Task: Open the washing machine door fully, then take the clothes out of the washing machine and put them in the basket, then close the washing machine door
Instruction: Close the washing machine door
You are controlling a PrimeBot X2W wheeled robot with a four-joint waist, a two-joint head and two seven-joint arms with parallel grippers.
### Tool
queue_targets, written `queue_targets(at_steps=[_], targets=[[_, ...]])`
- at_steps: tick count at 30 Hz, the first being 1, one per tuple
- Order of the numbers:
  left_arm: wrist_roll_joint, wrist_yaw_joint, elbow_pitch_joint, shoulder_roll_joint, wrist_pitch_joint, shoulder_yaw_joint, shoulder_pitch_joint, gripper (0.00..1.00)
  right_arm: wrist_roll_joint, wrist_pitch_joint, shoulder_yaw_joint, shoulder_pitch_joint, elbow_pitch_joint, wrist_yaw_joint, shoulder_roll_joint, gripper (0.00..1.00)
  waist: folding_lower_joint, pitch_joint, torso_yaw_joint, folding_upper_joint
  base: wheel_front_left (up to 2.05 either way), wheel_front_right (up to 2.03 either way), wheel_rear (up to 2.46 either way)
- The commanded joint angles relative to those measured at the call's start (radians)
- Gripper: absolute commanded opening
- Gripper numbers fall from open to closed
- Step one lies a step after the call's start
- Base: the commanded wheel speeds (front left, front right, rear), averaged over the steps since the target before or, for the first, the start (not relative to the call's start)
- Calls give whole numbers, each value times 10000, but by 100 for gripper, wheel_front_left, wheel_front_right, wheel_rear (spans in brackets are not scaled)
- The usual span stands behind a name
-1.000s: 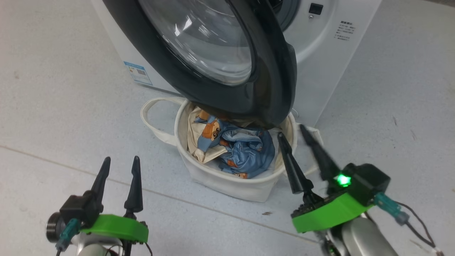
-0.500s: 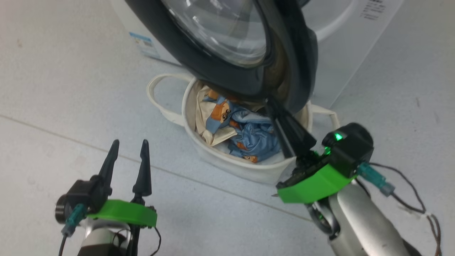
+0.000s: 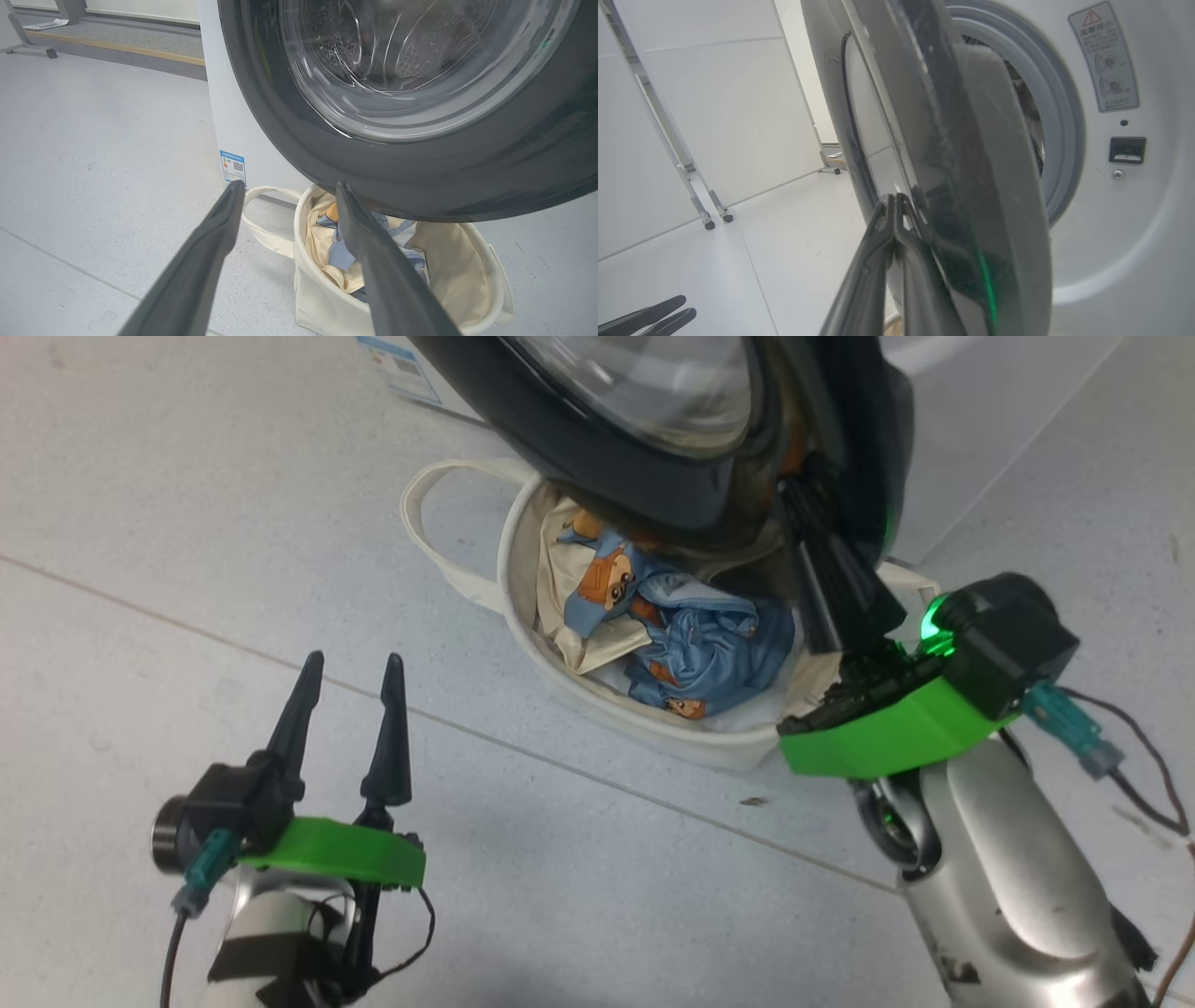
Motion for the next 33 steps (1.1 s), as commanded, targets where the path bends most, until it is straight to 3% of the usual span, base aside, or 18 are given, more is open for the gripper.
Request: queue_targets(at_steps=[1, 17, 33], targets=[[113, -29, -258, 123, -120, 322, -264, 100, 3, -101, 55, -310, -329, -2, 174, 0, 0, 87, -11, 0, 0, 0, 0], [131, -70, -317, 54, -120, 124, -880, 100, 835, -101, -1988, -2149, -83, -2, 174, 0, 0, 1089, -122, 0, 0, 0, 0], [-311, 253, -376, 48, -120, -467, -1178, 100, 501, -101, -3119, -3572, 555, -2, 174, 0, 0, 1592, 161, 0, 0, 0, 0]])
